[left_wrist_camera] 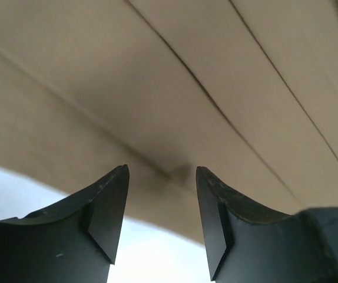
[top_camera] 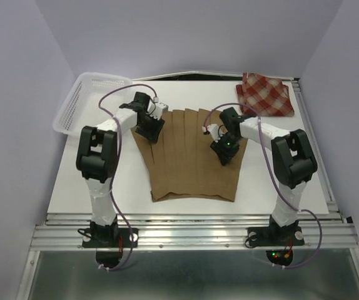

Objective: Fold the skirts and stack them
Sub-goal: Flatten the skirt out

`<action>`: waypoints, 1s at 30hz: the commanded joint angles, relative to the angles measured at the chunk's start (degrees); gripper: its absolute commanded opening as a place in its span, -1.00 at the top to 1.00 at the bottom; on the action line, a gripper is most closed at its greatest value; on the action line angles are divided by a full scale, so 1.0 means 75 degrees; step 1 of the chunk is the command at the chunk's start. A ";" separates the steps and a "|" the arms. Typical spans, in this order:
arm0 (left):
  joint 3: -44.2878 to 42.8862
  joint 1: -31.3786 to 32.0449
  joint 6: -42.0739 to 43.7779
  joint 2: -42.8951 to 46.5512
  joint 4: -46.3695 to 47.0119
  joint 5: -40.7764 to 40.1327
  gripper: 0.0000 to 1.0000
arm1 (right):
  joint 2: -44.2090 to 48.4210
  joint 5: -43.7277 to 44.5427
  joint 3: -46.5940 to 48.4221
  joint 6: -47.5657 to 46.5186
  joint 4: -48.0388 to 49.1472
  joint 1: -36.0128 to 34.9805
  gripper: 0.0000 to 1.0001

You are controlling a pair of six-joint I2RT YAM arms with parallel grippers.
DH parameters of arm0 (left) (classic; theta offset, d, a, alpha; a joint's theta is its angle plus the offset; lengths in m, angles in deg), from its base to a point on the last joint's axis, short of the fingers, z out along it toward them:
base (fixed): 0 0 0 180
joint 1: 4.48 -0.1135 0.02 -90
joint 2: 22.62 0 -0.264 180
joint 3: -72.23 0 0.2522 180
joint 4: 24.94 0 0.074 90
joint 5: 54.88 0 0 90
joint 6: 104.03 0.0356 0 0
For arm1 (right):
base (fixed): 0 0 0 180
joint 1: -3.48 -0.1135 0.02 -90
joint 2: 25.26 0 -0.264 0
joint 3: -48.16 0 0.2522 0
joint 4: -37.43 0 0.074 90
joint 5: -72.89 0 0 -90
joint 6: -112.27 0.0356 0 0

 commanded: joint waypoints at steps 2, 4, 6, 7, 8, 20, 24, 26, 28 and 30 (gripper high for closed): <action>-0.2256 0.0001 -0.0339 -0.1908 -0.0957 -0.0306 -0.19 | -0.0253 -0.0534 -0.0741 -0.0055 -0.1140 -0.1075 0.15; -0.3319 0.0001 -0.0350 -0.2691 -0.1062 -0.0481 -0.19 | -0.0171 -0.0850 -0.0858 0.0131 -0.1165 -0.1368 0.15; -0.4201 0.0001 -0.0444 -0.3256 -0.1355 -0.0541 -0.19 | -0.0065 -0.1400 -0.0952 0.0284 -0.1153 -0.1638 0.14; -0.5156 0.0012 -0.0433 -0.3816 -0.1472 -0.0483 -0.19 | -0.0030 -0.1611 -0.0952 0.0401 -0.1200 -0.1639 0.14; -0.5700 0.0024 -0.0409 -0.4100 -0.1693 -0.0389 -0.20 | 0.0028 -0.1822 -0.0964 0.0460 -0.1130 -0.1825 0.13; -0.6518 0.0400 -0.0524 -0.2529 -0.0642 -0.0014 -0.65 | 0.1690 -0.2810 0.0955 0.0860 -0.0731 -0.1184 -0.11; -0.4630 0.0258 -0.0421 -0.0777 -0.0792 -0.0306 -0.64 | 0.1506 -0.1535 0.1414 -0.0147 -0.1434 -0.0503 -0.09; -0.3576 0.0247 -0.0223 -0.0120 -0.1224 -0.0190 -0.61 | 0.1295 -0.1344 0.1508 -0.0323 -0.1435 -0.0304 -0.09; -0.2502 0.0165 -0.0105 0.0359 -0.1390 -0.0026 -0.53 | 0.0874 -0.1157 0.1801 -0.0535 -0.1365 -0.0209 -0.09; -0.1876 0.0106 0.0035 0.0619 -0.1473 0.0279 -0.50 | 0.0395 -0.0830 0.1988 -0.0594 -0.1166 -0.0209 -0.07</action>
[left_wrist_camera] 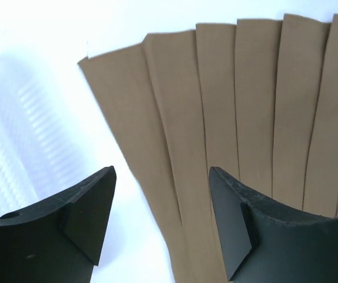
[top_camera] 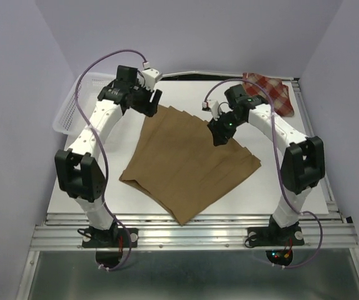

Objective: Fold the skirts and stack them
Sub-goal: Flatten the skirt out

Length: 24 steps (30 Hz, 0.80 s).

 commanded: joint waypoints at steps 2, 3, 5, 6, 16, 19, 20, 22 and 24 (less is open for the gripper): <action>0.1830 -0.0043 0.0351 0.0408 -0.0386 0.0399 -0.49 | -0.1191 0.0929 0.0492 -0.0702 -0.0130 -0.0134 -0.04; 0.2006 -0.0043 0.0351 0.0443 -0.0316 0.0364 -0.46 | -0.1494 0.1163 0.0527 -0.0807 -0.0130 -0.0134 -0.02; 0.2369 -0.0043 0.0328 0.0444 -0.0140 0.0329 -0.42 | -0.1742 0.1317 0.0470 -0.0913 -0.0118 -0.0064 0.03; 0.2429 -0.0043 0.0316 0.0409 -0.0104 0.0329 -0.42 | -0.1813 0.1352 0.0423 -0.0925 -0.0072 -0.0063 0.03; 0.1250 0.0016 -0.0058 -0.1755 0.0107 0.0739 -0.15 | -0.1942 0.1716 -0.1076 -0.1089 -0.0059 0.0007 0.19; 0.0510 0.0051 -0.0153 -0.2542 -0.0138 0.0774 -0.10 | -0.1837 0.1541 -0.1649 -0.1125 -0.0270 0.0007 0.24; -0.0026 0.0063 -0.0153 -0.3044 -0.0255 0.0763 -0.08 | -0.1825 0.1435 -0.1745 -0.1113 -0.0445 0.0007 0.25; -0.0939 0.0191 -0.0094 -0.3735 -0.0396 0.0611 -0.09 | -0.1802 0.1037 -0.1990 -0.1101 -0.0703 0.0007 0.28; -0.1797 0.0308 -0.0036 -0.4276 -0.0677 0.0622 -0.08 | -0.1790 0.0826 -0.2132 -0.1078 -0.0844 -0.0087 0.30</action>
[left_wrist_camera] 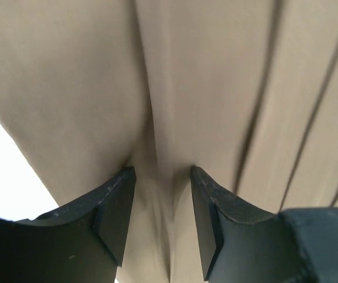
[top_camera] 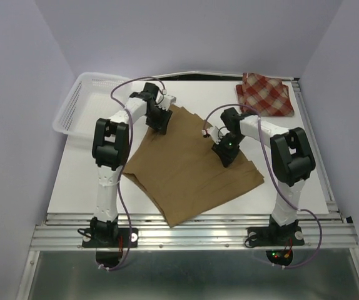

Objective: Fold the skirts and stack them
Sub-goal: Flatten the skirt out

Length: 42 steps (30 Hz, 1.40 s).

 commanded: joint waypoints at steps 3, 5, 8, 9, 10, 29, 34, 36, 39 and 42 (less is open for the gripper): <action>-0.3442 0.0537 0.0186 -0.2190 -0.1179 0.0019 -0.10 | -0.0213 -0.0715 -0.0994 -0.0078 -0.1233 -0.0487 0.31; -0.4647 0.0829 0.0350 -0.2801 -0.1496 -0.0028 -0.11 | -0.0026 -0.1043 -0.1181 -0.0020 -0.1350 -0.1014 0.31; -0.4609 0.1134 0.0537 -0.2629 -0.1160 0.0134 -0.23 | 0.0208 -0.1686 -0.1229 0.0109 -0.1468 -0.1834 0.28; -0.4375 0.1263 0.0504 -0.2441 -0.0948 0.0171 -0.33 | 0.0267 -0.2071 -0.1125 0.0295 -0.1480 -0.1987 0.26; -0.4117 0.1311 0.0445 -0.2207 -0.0726 0.0183 -0.37 | 0.0314 -0.2272 -0.1008 0.0401 -0.1457 -0.2093 0.25; -0.1070 -0.0201 0.2073 0.2026 -0.0550 0.0522 -0.68 | -0.0267 -0.1257 0.4194 0.1079 0.0449 0.0296 -0.18; -0.0868 -0.0200 0.1547 0.1792 -0.0009 0.0803 -0.60 | -0.1734 -0.1056 0.5823 0.1457 0.1215 0.0297 0.00; -0.0799 -0.0212 0.1127 0.1768 0.0061 0.0769 -0.58 | -0.2470 -0.0951 0.6455 0.1434 0.1180 0.0297 0.06; -0.0167 -0.0236 0.0762 0.1990 0.0342 0.0711 -0.57 | -0.2883 -0.0681 0.6517 0.1305 0.1273 0.0297 0.10; 0.0454 -0.0294 0.0643 0.2213 0.0495 0.0593 -0.57 | -0.3083 -0.0540 0.6050 0.1048 0.1449 0.0297 0.14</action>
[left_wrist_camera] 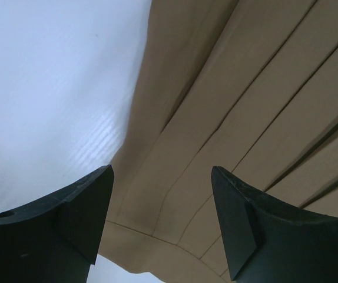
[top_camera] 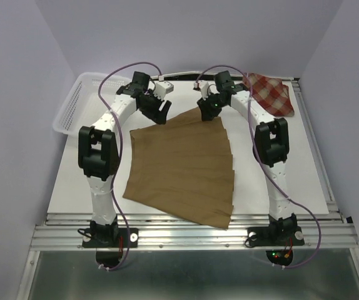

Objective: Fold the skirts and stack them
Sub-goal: Flatten the skirt out

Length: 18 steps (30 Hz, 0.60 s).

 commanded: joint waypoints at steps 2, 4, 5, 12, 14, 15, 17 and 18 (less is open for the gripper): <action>0.0636 -0.0160 -0.0307 0.0672 0.0370 -0.0118 -0.57 | -0.0021 0.0355 -0.0560 -0.0351 0.0441 -0.0044 0.18; 0.0649 -0.0242 -0.0201 0.0637 0.0195 -0.0002 -0.57 | 0.0061 0.0402 -0.1018 -0.0528 0.0429 -0.0044 0.23; 0.0661 -0.0277 -0.0177 0.0637 0.0171 0.0022 -0.57 | 0.0119 0.0471 -0.1253 -0.0633 0.0441 -0.0044 0.24; 0.0064 -0.0628 -0.0107 0.0379 -0.0052 -0.0107 -0.57 | 0.0669 0.0507 -0.3221 -0.1278 -0.0271 -0.0044 0.42; -0.0333 -0.0688 -0.0060 0.0123 -0.0320 -0.0130 -0.57 | 0.0869 0.0437 -0.3655 -0.1501 -0.0449 -0.0044 0.44; -0.0463 -0.0723 0.0091 0.0051 -0.0414 -0.0107 -0.57 | 0.1137 0.0425 -0.3890 -0.1548 -0.0554 -0.0044 0.44; -0.0732 -0.0793 0.0279 -0.0136 -0.0637 -0.0014 -0.57 | 0.1431 0.0320 -0.4544 -0.1758 -0.0648 -0.0044 0.44; -0.0780 -0.0805 0.0442 -0.0183 -0.0708 0.0068 -0.57 | 0.1571 0.0273 -0.4745 -0.1829 -0.0765 -0.0114 0.44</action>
